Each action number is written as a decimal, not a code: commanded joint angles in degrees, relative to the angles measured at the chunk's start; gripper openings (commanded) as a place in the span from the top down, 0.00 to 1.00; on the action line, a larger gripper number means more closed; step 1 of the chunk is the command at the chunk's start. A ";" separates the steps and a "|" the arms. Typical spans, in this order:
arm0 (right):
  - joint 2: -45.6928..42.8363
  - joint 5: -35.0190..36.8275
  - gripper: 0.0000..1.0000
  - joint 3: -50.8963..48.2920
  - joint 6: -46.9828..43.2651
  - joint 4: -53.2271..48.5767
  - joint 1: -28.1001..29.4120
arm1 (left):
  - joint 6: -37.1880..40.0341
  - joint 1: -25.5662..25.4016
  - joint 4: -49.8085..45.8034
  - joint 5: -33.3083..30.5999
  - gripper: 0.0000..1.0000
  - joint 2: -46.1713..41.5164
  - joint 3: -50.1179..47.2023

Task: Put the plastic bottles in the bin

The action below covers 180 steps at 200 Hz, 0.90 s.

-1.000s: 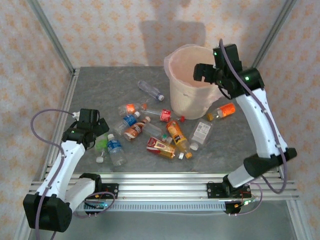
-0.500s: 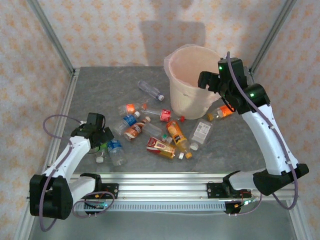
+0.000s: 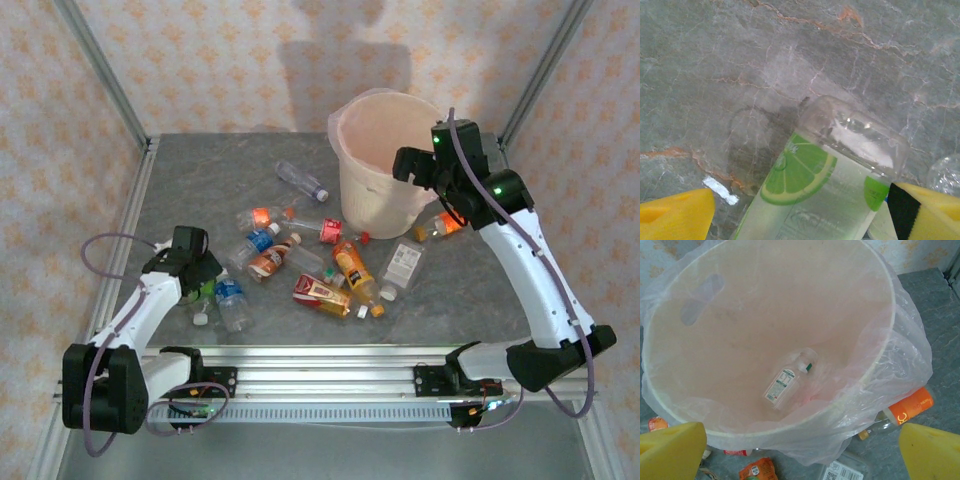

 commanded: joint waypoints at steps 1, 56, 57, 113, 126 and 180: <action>-0.59 -0.42 0.01 -0.41 0.95 1.07 0.25 | -1.53 1.17 3.34 -0.74 0.12 2.13 -0.74; -0.58 -0.42 0.01 -0.54 1.22 0.63 0.25 | -2.56 5.17 8.78 2.51 0.23 6.46 -1.78; -0.58 -0.42 0.01 -0.53 1.19 0.63 0.25 | -2.55 5.20 8.82 2.47 0.23 6.55 -1.78; -0.50 -0.87 0.01 -1.15 1.70 0.66 0.26 | -2.98 7.51 12.93 2.29 0.27 10.60 -1.85; -0.49 -1.04 0.01 -1.44 1.83 0.85 0.33 | -3.73 7.76 13.90 2.40 0.32 11.60 -2.11; -0.16 -3.18 0.01 -2.52 2.08 1.51 0.36 | -3.87 8.12 13.45 0.68 0.48 10.73 -0.38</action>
